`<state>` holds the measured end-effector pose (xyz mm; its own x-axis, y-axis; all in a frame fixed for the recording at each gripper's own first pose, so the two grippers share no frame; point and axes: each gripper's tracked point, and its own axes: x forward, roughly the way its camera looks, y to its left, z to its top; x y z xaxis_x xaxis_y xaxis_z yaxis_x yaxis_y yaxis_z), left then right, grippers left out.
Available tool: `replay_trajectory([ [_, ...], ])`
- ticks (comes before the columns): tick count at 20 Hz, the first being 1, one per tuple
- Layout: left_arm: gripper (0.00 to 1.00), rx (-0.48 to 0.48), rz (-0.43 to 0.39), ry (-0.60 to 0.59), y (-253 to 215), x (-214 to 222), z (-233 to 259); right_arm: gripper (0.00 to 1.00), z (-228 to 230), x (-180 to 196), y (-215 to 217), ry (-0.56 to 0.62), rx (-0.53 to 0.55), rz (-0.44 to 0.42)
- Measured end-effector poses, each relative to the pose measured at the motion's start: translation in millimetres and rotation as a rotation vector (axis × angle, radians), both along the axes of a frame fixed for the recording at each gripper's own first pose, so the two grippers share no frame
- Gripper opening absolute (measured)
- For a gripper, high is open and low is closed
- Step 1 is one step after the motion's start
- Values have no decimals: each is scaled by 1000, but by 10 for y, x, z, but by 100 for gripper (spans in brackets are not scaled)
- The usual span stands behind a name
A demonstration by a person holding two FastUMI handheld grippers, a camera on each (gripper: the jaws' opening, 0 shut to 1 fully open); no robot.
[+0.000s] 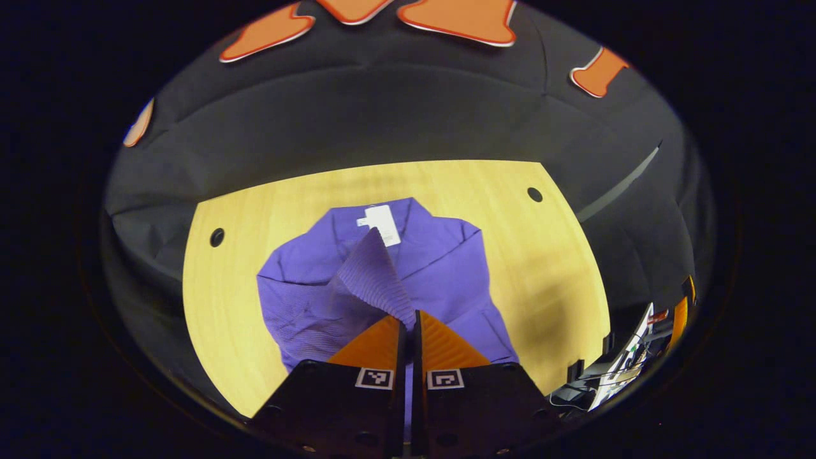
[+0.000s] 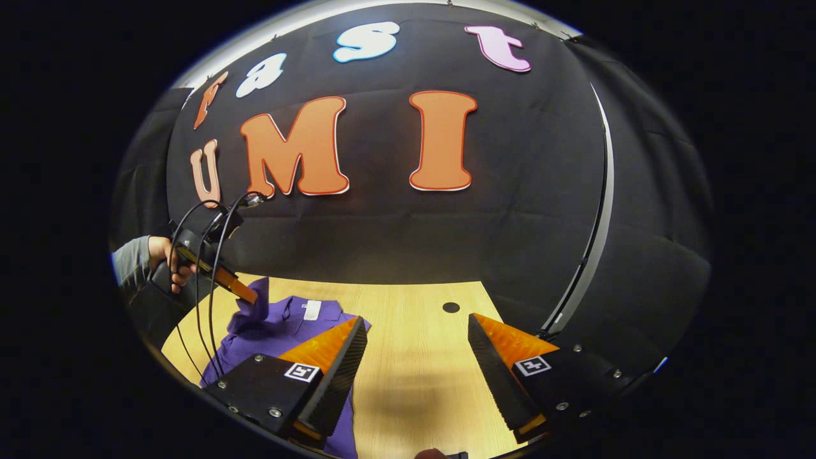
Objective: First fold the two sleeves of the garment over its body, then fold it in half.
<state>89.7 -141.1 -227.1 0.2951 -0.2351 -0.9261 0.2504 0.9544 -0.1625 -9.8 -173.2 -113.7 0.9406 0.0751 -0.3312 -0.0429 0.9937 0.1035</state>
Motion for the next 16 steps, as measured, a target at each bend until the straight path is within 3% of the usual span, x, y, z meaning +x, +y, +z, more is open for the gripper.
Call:
replay_trajectory([
  [4, 5, -21, -20, 16, -350, -37, -101, 95, -136, 23, -42, 17, 33, 12],
  [6, 11, -64, -30, 17, -496, -67, -97, 95, -207, 32, -58, 32, 38, 11],
  [8, 22, -94, -42, -17, -549, -42, -57, 95, -261, 40, -73, 50, 49, 10],
  [10, 39, -105, -54, -62, -497, -32, 39, 95, -289, 20, -61, 61, 60, 8],
  [13, 78, -112, -46, -153, -306, -75, 242, 95, -233, -39, 43, 63, 61, 12],
  [16, 88, -102, -12, -219, 86, -311, 437, 95, -182, -143, 227, 64, 42, 17],
])
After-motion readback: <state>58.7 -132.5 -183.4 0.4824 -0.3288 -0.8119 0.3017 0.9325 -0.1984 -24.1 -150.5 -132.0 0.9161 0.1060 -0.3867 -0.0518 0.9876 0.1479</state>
